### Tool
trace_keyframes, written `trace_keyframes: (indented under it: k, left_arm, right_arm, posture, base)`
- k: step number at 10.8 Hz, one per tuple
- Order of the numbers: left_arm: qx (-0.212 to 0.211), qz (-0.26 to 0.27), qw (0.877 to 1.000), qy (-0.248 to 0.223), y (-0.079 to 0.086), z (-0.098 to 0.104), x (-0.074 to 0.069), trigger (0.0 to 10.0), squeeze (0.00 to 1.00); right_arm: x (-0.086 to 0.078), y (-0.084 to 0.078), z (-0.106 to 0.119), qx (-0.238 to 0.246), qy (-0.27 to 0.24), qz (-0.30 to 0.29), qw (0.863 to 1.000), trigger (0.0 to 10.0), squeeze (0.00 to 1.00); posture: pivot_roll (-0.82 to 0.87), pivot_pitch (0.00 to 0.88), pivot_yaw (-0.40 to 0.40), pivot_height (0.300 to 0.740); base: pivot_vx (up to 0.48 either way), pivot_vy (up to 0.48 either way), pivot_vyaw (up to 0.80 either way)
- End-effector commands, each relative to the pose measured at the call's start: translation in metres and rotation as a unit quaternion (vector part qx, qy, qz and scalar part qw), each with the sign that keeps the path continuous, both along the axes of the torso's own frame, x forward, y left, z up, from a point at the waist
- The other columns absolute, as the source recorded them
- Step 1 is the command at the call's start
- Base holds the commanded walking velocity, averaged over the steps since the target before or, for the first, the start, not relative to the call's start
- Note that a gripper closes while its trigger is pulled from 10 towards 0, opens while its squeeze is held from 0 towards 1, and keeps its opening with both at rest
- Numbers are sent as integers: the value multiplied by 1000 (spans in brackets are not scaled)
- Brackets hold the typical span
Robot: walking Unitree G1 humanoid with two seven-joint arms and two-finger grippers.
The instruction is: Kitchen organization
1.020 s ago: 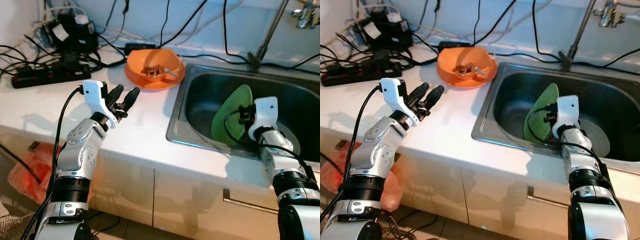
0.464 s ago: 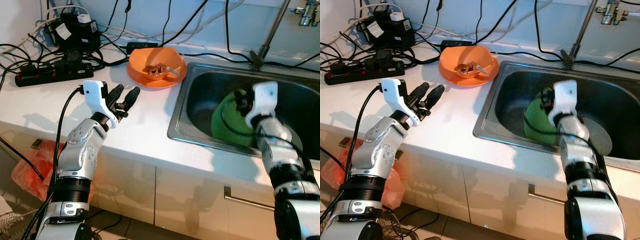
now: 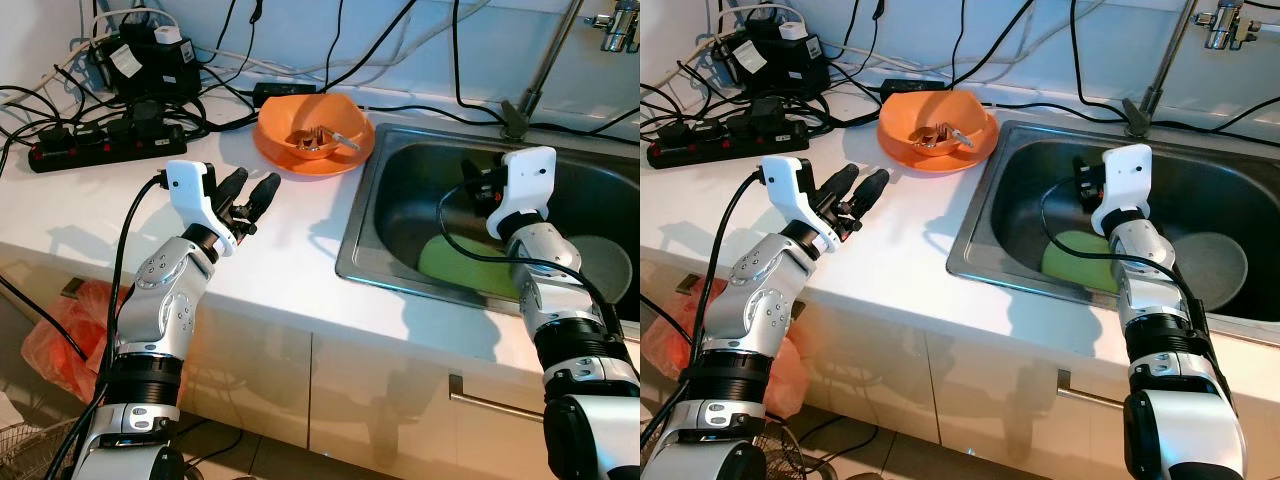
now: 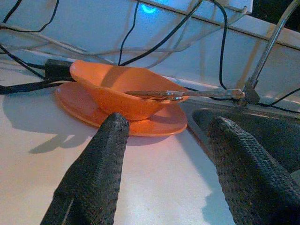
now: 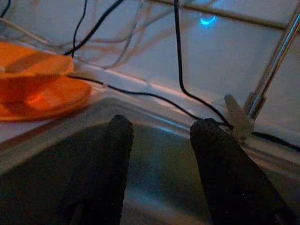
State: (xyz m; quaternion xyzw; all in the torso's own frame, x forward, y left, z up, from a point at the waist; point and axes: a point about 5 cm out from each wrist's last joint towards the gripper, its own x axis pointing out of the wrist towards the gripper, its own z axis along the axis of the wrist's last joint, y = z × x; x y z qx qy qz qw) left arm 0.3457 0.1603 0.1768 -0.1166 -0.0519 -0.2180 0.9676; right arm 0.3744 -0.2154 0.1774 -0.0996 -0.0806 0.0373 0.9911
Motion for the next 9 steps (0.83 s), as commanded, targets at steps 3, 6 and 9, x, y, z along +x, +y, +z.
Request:
trace_keyframes:
  k: [3,6,9]
  left_arm:
    - [13,14,1000,-8,-1,3,3,10000,0]
    - [52,62,997,-7,2,3,12,10000,0]
    - [127,73,989,-18,-9,24,31,10000,0]
  right_arm:
    - [-1,20,11,30,-41,57,997,10000,0]
    - [-5,49,12,78,-49,125,988,10000,0]
    - [-10,76,5,87,-39,174,980,10000,0]
  posture:
    - [86,0,-17,740]
    - [81,3,-11,740]
    - [90,3,-6,740]
  base:
    - [0,0,0]
    - [0,0,0]
    - [0,0,0]
